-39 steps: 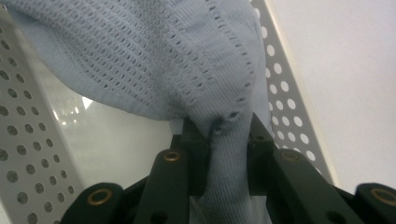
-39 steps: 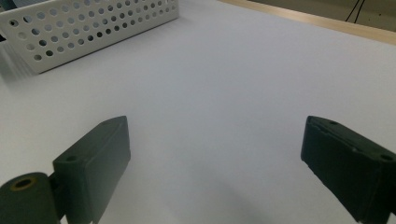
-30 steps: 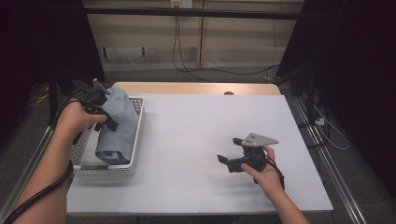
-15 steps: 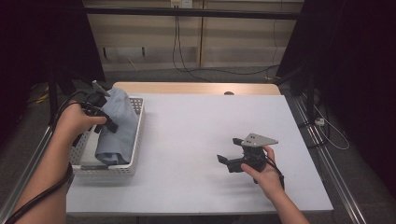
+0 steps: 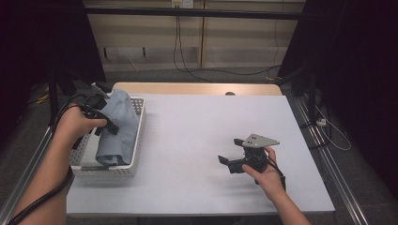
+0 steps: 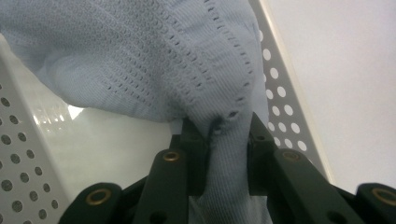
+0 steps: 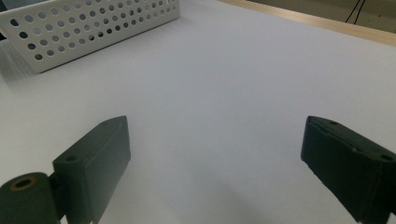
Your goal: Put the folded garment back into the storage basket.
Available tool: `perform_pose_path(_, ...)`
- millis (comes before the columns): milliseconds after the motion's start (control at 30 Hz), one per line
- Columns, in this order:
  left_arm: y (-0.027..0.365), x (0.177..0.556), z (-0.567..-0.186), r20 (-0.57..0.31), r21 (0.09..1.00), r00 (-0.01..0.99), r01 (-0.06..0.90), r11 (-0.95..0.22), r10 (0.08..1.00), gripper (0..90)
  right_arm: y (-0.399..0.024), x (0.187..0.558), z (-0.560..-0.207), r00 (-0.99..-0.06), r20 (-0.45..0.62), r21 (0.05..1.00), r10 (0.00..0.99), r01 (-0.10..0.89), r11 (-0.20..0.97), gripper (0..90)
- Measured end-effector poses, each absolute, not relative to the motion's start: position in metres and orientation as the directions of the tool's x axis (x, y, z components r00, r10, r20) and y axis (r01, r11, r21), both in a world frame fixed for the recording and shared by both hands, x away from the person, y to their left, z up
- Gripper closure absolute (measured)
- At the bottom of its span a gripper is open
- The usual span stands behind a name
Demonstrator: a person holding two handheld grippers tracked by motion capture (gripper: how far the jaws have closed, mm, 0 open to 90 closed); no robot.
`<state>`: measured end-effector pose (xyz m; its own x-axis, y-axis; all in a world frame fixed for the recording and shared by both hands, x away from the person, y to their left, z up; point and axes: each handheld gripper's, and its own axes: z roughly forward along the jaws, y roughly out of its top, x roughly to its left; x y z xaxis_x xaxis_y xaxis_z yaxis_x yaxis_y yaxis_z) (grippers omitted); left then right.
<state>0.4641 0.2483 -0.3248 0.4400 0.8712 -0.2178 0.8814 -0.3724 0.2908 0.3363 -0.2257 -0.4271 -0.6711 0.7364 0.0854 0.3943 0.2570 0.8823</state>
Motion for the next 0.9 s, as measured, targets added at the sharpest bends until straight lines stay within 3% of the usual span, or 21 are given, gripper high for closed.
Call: perform_pose_path(900, 0.2518, 0.459, -0.3328, -0.251, 0.291, 0.43, 0.888, -0.356, 0.867, 73.4, -0.2231, 0.3362, -0.4274, -0.675, 0.082, 0.881, 0.734, 0.393, 0.263, 7.6)
